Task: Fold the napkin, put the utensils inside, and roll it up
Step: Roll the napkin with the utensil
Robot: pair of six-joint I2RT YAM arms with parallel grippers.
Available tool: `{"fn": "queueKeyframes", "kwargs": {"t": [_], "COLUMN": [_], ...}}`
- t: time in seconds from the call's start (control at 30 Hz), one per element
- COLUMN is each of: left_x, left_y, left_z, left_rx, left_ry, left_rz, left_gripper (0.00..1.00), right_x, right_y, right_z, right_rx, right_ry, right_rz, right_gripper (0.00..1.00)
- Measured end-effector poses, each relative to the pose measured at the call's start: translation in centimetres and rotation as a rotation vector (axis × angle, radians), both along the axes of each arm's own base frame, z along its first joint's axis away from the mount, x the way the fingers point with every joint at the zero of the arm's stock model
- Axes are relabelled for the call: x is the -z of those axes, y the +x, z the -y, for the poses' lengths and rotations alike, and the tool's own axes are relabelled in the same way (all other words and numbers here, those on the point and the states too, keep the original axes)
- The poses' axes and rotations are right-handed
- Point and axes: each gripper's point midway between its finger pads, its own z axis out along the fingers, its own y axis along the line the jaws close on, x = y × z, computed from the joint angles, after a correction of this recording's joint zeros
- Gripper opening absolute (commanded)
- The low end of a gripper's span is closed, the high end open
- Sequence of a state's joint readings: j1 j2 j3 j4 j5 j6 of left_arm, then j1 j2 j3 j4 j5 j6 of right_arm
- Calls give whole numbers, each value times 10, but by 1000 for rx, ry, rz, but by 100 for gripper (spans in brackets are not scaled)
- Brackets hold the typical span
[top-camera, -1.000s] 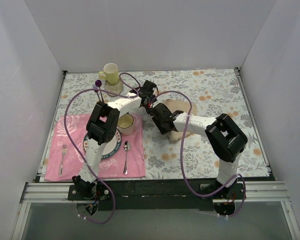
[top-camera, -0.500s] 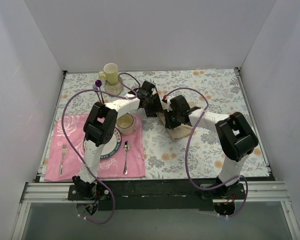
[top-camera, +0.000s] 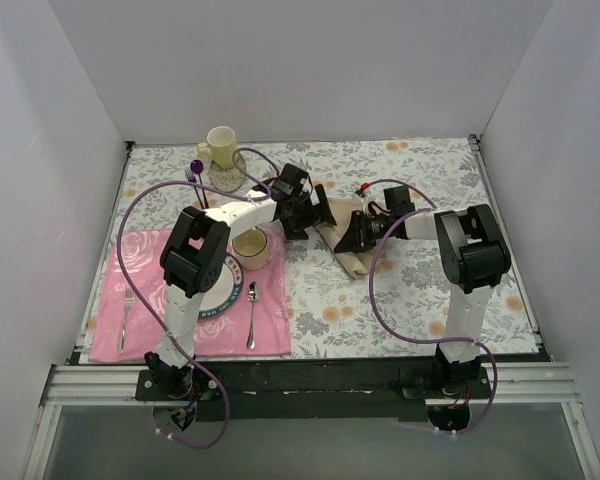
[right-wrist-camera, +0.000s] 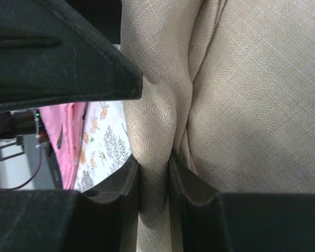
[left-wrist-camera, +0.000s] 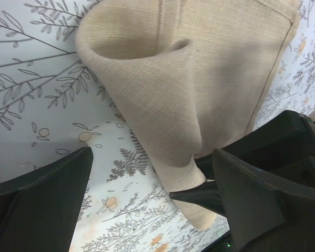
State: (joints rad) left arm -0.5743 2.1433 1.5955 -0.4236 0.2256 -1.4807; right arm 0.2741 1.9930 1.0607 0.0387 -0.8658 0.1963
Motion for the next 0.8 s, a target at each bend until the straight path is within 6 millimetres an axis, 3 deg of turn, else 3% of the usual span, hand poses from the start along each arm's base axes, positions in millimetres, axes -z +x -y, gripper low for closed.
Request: {"fn": "queueKeyframes", "kwargs": {"t": [0.17,0.27,0.3,0.37,0.4,0.67,0.8], "left_x": [1,3,4,6,8,21,24], "left_y": [-5,-6,-5,-3,-2,2,1], "left_z": [11,17,19,22,21,12,12], "left_rx": [-4,-19,-26,-39,-50,-91,-85], "left_ry": [-20,-24,-26,-29,-23,40,45], "left_rz": [-16,-25,-30,-36,-37,-35,-35], "left_gripper": [87,77,69,58,47,26,18], "right_x": [-1,-1,-1,-2,-1,-1,-1], "right_y": [-6,-13,-14,-15,-15,-13,-12], "right_z": [0,-1,-1,-1,0,3,4], "right_rx": [-19,-25,-24,-22,-18,-8,-1], "right_ry": [63,85,92,101,103,65,-26], "right_rz": [-55,-87,-95,-107,-112,-115,-77], "right_gripper": [2,2,4,8,9,27,42]}}
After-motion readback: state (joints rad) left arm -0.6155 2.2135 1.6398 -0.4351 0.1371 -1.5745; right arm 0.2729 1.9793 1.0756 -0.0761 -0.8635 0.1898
